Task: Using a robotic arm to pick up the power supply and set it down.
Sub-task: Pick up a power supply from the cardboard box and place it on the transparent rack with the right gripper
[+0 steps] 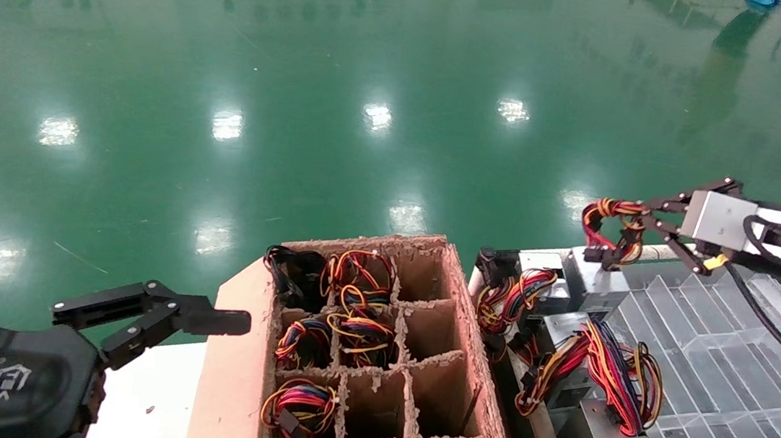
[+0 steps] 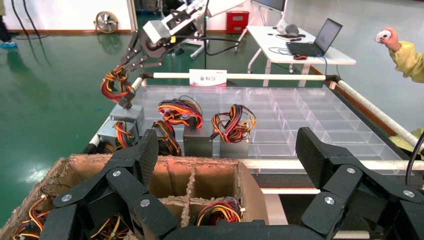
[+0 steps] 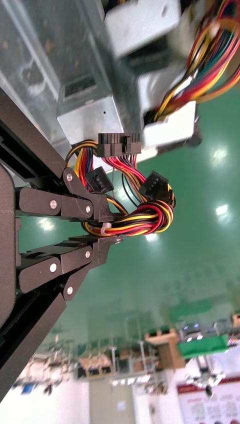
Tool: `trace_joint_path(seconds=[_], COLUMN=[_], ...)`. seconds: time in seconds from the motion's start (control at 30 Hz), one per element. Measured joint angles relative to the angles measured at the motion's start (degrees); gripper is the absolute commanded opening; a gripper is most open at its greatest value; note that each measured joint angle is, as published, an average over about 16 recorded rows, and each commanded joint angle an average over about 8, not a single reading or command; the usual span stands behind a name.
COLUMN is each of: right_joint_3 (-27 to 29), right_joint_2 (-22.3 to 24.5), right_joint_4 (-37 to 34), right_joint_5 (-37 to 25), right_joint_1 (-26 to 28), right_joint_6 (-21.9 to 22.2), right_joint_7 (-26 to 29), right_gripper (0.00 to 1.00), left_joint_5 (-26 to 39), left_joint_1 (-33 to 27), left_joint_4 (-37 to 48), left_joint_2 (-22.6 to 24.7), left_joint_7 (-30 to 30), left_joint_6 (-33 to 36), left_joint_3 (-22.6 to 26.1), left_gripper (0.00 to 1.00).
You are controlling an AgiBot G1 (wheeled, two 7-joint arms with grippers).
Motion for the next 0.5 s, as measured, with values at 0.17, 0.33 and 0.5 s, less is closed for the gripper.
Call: trace_joint_path(seconds=[0.17,0.33,0.5], right_joint_3=[-0.23,-0.25,-0.09], right_joint_2=[0.04,0.03,-0.09], right_joint_4=[-0.14,-0.2,-0.22], right_joint_5=[-0.34,-0.37,-0.14], right_joint_1=[-0.05,-0.23,-0.61], right_joint_6=[-2.46,-3.58,-3.39], right_joint_7=[0.48,0.79,0.89], right_gripper=[0.0,0.0,0.0], left_joint_5=[-0.01,-0.02,-0.03], left_joint_1=[0.0,-0.01,-0.01], left_joint_4=[0.0,0.0,0.0], left_joint_2=[-0.01,-0.01,-0.02], left_joint_7=[0.01,0.02,0.02], left_joint_6=[-0.01,-0.01,-0.02], left_joint_3=[0.02,0.03,0.05], left_gripper=[1.0,1.0,1.0])
